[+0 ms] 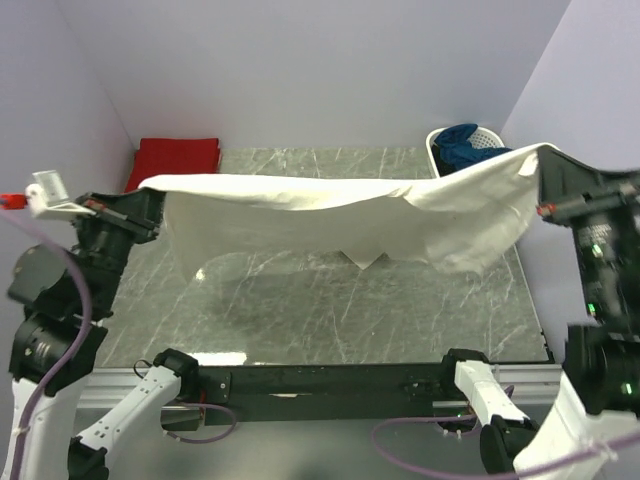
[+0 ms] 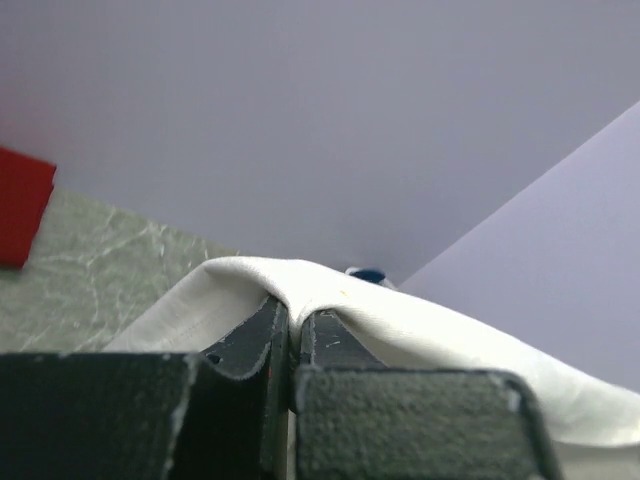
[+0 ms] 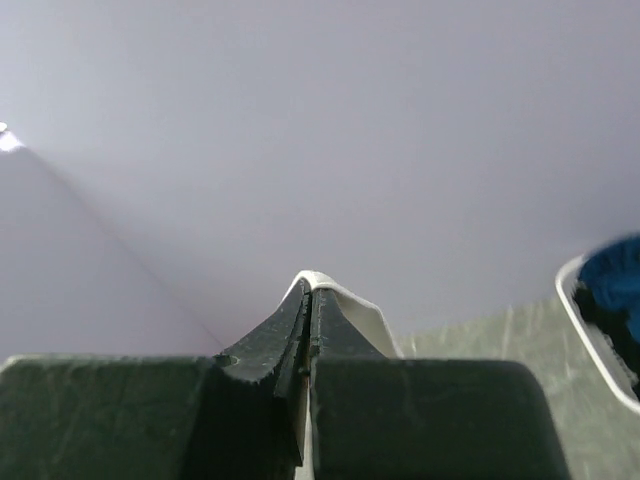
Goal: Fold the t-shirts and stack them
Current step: Flatten the tshirt out
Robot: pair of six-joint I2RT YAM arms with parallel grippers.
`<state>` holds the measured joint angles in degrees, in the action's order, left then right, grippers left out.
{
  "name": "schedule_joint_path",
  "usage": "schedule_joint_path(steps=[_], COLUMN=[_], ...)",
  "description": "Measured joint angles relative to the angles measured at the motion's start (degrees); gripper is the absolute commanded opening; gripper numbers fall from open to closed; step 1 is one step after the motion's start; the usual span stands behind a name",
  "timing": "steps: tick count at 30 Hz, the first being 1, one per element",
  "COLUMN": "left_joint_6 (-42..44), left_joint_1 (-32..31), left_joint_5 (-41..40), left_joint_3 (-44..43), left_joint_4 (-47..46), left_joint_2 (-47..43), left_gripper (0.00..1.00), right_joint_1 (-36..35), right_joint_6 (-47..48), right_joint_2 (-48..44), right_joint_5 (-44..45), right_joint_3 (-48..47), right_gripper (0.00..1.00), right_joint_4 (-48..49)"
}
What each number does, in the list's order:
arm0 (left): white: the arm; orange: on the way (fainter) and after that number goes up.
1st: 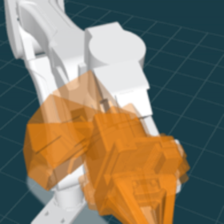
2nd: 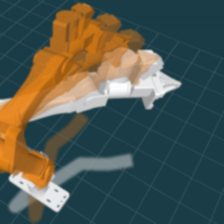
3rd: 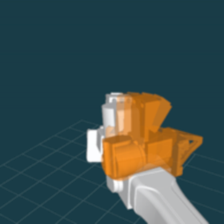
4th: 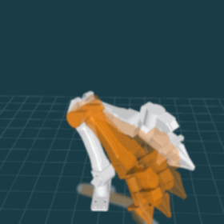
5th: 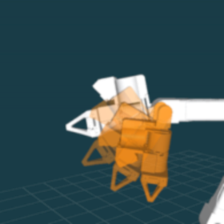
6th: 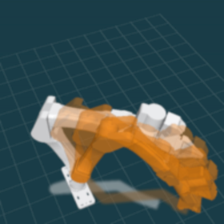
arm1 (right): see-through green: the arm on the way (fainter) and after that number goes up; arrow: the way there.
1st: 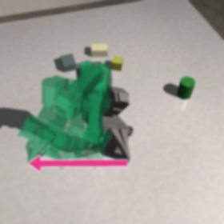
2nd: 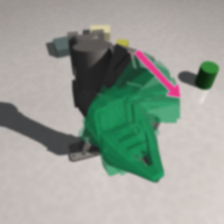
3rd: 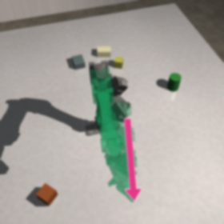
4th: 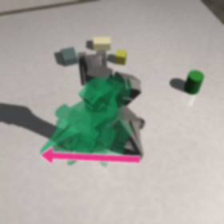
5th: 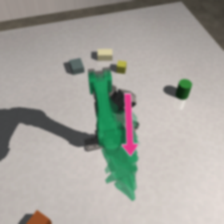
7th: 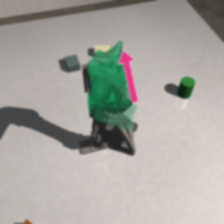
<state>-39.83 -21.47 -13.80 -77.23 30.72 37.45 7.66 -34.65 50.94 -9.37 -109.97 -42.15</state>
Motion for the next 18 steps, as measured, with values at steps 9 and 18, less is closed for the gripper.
schedule_joint_path(steps=[9,18], left_joint_6=[2.82,5.35], left_joint_1=[0.02,4.48], left_joint_5=[-3.06,1.2], left_joint_3=[-4.59,-7.13], left_joint_4=[-4.55,-17.16], left_joint_2=[6.71,33.62], left_gripper=[0.0,0.0], right_joint_1=[0.02,0.11], right_joint_6=[-2.69,-7.1], right_joint_2=[-0.85,19.82], right_joint_5=[-4.96,-12.59], right_joint_3=[0.92,8.13], right_gripper=[0.0,0.0], right_joint_4=[9.35,26.4])
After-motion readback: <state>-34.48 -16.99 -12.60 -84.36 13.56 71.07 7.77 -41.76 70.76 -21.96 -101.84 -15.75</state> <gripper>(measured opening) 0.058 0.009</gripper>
